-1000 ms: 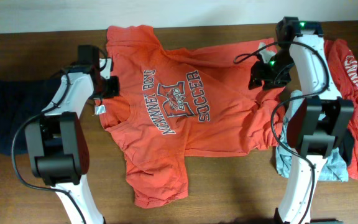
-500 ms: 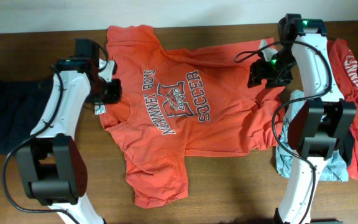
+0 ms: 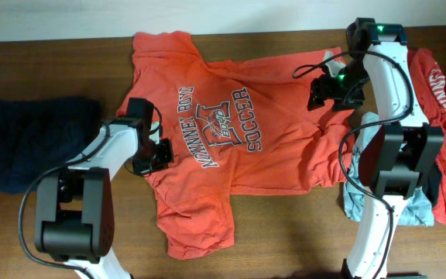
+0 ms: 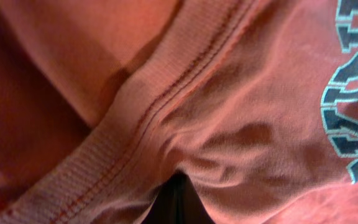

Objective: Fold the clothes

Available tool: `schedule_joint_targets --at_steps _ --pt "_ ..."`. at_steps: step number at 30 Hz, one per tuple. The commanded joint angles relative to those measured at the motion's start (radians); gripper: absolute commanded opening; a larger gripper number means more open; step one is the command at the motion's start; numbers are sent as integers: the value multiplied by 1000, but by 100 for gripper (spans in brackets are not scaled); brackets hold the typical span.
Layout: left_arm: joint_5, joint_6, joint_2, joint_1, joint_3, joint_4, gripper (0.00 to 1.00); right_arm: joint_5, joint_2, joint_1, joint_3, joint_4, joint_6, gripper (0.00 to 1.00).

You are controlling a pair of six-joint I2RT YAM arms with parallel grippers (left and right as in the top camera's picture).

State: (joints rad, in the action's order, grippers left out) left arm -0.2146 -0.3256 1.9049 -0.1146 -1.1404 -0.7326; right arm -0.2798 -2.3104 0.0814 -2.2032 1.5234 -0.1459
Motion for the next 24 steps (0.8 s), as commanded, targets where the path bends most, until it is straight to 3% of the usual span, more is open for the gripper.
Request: schedule_joint_targets --at_steps 1,4,11,21,22,23,24 --pt "130 -124 57 34 63 7 0 -13 15 -3 -12 6 5 74" --pt "231 -146 56 132 63 3 0 -12 15 -3 -12 7 5 74" --pt "221 -78 56 370 19 34 0 -13 14 -4 -12 23 5 74" --pt "189 65 56 351 -69 34 0 -5 13 -24 19 -15 11 75" --pt "175 87 56 346 -85 23 0 -5 13 -25 19 -31 22 74" --pt "169 102 55 339 -117 -8 0 -5 13 -25 20 -74 32 60" --pt "168 114 53 332 -141 -33 0 -5 13 -25 22 -112 31 56"
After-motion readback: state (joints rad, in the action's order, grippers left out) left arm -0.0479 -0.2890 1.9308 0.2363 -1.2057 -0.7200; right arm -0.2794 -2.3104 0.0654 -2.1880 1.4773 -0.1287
